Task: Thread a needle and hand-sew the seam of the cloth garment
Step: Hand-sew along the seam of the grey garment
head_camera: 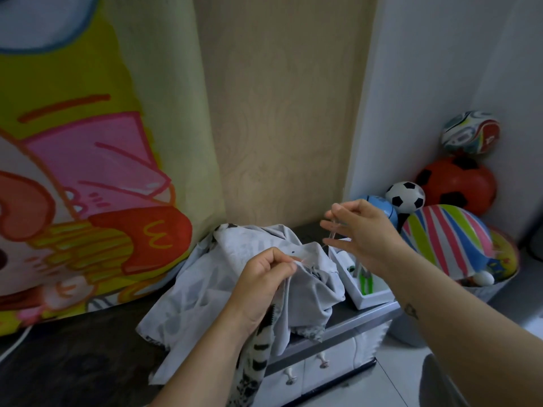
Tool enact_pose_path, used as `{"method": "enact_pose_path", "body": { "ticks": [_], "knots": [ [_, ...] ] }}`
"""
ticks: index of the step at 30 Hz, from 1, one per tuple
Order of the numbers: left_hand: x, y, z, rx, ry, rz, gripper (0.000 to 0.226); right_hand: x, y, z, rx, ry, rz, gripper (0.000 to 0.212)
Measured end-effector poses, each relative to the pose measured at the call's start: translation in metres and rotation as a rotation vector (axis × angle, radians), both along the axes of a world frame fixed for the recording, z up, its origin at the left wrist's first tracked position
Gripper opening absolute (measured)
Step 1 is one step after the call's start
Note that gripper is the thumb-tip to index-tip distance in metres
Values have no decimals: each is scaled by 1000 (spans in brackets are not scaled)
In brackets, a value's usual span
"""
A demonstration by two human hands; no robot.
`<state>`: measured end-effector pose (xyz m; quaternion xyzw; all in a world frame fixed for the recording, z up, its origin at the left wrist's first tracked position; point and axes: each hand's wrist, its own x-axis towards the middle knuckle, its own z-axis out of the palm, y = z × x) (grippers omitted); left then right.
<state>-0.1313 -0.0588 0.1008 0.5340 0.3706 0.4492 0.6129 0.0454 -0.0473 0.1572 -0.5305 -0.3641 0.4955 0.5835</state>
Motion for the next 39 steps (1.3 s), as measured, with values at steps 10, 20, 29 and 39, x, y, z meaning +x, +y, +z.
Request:
{"method": "enact_pose_path", "body": {
  "ticks": [10,20,29,39],
  "knots": [
    [1,2,-1,-24,53,43,9,-2,-2,-6,39,-455,133,13],
    [-3,4,1,17,121,100,15,-2,-23,-12,38,-733,460,11],
    [-5,9,9,192,259,103,11,5,-24,-10,126,-607,374,14],
    [-2,11,14,225,270,103,9,-4,-28,-19,164,-578,357,7]
  ]
}}
